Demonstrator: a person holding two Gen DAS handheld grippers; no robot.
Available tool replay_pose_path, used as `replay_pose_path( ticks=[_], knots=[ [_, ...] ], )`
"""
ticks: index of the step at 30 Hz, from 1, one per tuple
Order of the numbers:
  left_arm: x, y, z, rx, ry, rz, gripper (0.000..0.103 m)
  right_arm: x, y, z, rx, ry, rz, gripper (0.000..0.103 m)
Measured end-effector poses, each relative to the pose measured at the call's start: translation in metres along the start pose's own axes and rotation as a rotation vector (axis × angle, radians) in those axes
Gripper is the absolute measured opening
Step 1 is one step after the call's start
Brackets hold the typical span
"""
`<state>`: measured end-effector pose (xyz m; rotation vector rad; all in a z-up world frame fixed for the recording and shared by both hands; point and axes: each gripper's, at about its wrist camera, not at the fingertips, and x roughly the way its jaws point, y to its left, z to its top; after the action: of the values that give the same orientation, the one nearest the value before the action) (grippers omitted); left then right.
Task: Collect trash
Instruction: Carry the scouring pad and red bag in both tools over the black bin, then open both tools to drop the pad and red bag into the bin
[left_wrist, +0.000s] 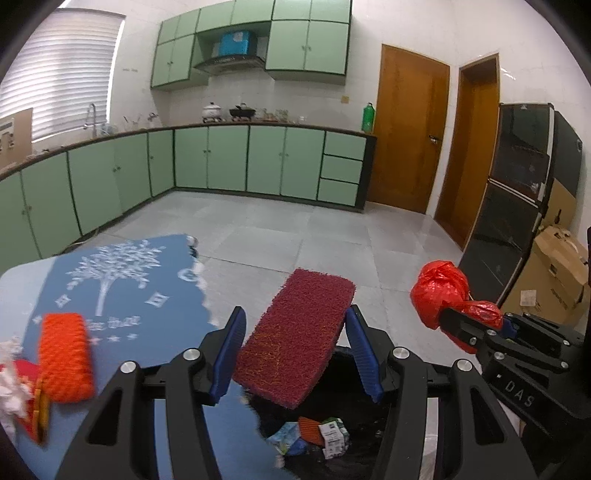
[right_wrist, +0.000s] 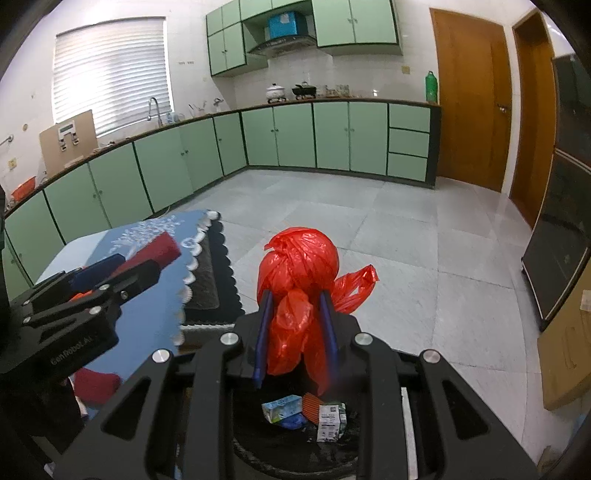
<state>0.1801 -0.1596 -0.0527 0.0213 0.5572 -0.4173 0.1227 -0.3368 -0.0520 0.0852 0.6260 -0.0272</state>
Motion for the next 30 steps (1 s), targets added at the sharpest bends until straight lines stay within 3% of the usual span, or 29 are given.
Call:
replay_pose_path(
  ticks=[8, 10, 12, 13, 16, 19, 21, 22, 30],
  knots=[
    [0.046, -0.025, -0.004, 0.012, 0.074, -0.044, 0.056, 0.032, -0.030, -0.017, 0.026, 0.075, -0.045, 0.031],
    [0.051, -0.027, -0.004, 0.009, 0.082, -0.054, 0.057, 0.038, -0.038, -0.021, 0.043, 0.091, -0.054, 0.035],
    [0.055, -0.030, -0.003, 0.009, 0.083, -0.065, 0.064, 0.042, -0.041, -0.024, 0.055, 0.098, -0.064, 0.051],
    [0.055, -0.030, -0.003, 0.010, 0.082, -0.067, 0.069, 0.043, -0.042, -0.025, 0.060, 0.099, -0.069, 0.054],
    [0.056, -0.030, -0.003, 0.015, 0.082, -0.064, 0.069, 0.044, -0.046, -0.029, 0.071, 0.101, -0.073, 0.057],
    [0.051, -0.026, -0.001, 0.007, 0.073, -0.058, 0.070, 0.041, -0.046, -0.029, 0.079, 0.088, -0.084, 0.068],
    [0.044, -0.022, 0.002, 0.008, 0.060, -0.050, 0.072, 0.035, -0.044, -0.028, 0.088, 0.071, -0.097, 0.086],
    [0.040, -0.020, 0.003, 0.009, 0.052, -0.045, 0.074, 0.032, -0.043, -0.027, 0.093, 0.063, -0.100, 0.089],
    [-0.012, 0.016, 0.010, -0.013, 0.009, 0.017, 0.082, 0.001, -0.020, -0.014, 0.091, 0.008, -0.066, 0.091]
  ],
)
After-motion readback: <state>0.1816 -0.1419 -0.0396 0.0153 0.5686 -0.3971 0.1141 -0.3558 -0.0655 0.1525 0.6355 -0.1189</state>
